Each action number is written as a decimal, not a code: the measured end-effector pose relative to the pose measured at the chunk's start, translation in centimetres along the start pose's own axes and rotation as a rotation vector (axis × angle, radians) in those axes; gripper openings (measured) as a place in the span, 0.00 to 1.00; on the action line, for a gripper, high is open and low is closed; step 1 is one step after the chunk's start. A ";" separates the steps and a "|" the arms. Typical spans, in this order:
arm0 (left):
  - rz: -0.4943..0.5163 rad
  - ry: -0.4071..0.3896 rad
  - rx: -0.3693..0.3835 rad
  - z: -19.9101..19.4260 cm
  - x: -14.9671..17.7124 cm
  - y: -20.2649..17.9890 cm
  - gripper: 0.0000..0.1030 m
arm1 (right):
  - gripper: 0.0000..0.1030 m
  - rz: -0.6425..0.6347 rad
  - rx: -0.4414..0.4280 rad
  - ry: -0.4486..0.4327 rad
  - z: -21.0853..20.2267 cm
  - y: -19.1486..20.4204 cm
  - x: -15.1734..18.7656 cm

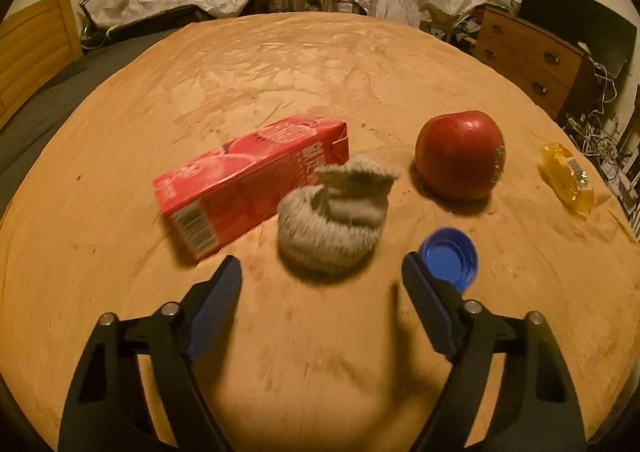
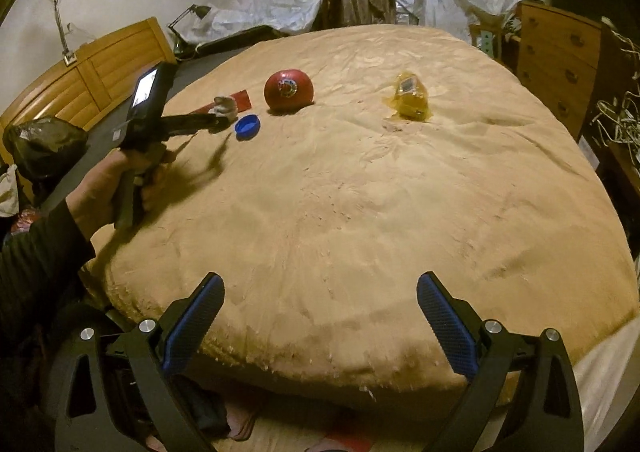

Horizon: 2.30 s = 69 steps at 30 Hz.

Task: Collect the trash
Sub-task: 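Move both open tools back over the sock and bottle cap on the bed, then grasp the grey sock with the left tool while the right tool grasps the blue bottle cap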

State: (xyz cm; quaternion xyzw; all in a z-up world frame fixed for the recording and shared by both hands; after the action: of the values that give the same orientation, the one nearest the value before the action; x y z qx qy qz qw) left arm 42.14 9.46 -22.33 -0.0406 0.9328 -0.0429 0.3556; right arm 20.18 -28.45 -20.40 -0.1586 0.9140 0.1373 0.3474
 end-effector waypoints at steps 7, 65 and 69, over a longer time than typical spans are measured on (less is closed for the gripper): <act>0.025 -0.032 -0.007 0.1 -0.4 -0.1 0.40 | 0.82 -0.050 -0.024 0.009 3.1 0.8 -2.6; 0.025 -0.143 -0.004 -10.7 3.6 -1.5 0.44 | 0.40 -0.187 0.021 -0.138 9.0 9.2 -13.3; 0.020 -0.200 0.018 -14.6 4.0 -3.5 0.44 | 0.40 -0.172 0.051 -0.204 4.0 9.1 -13.0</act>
State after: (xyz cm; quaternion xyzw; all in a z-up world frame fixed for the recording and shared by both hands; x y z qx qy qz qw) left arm 29.57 6.35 -13.72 -0.0323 0.8925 -0.0435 0.4477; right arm 28.19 -16.19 -13.19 -0.2128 0.8601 0.0991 0.4528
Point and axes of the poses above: each gripper's, at about its wrist camera, not at the fingertips, and z roughly the way its jaws point, y to its left, x to its underside, the point moved 9 cm from there along z, roughly the way its jaws point, and after that the axes turned 3 degrees about -z, right-handed, at the moved point
